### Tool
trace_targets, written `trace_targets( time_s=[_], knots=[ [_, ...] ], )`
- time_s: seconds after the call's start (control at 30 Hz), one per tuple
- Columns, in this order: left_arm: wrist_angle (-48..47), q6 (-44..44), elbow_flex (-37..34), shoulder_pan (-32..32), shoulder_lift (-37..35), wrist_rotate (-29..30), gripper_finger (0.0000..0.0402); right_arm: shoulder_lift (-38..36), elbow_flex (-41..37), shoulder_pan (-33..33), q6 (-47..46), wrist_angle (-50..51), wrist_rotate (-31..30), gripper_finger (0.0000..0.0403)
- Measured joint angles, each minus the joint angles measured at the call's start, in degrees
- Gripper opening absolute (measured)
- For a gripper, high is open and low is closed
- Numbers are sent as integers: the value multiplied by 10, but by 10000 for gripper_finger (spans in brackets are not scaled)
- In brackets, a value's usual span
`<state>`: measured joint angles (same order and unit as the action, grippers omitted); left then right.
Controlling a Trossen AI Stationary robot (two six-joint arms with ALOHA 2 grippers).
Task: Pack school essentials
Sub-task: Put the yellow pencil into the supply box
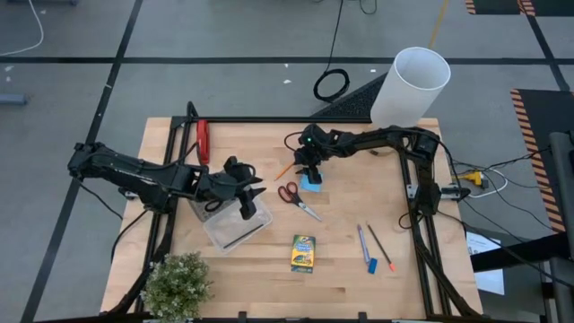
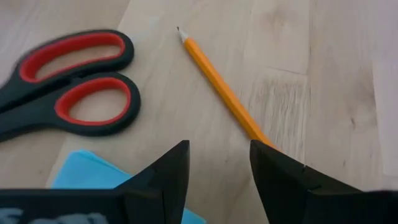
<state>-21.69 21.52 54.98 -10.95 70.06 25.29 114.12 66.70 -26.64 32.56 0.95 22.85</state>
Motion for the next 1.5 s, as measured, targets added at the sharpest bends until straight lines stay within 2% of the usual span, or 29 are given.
trace_targets(
  time_s=[0.23,0.37,0.57,0.8,1.27,1.5],
  knots=[
    [1,2,0,-13,0,0,141,5,0,-16,5,-21,1,160],
    [1,2,0,-19,0,0,141,5,0,-19,11,-28,26,160],
    [1,-2,0,-23,0,0,141,10,7,-29,13,-47,15,160],
    [1,0,0,-31,0,0,141,12,7,-39,24,-11,11,157],
    [3,-17,0,-34,0,0,141,11,8,-41,7,11,-20,73],
    [4,-29,0,-33,0,0,141,11,12,-40,-27,25,-37,55]
  ],
)
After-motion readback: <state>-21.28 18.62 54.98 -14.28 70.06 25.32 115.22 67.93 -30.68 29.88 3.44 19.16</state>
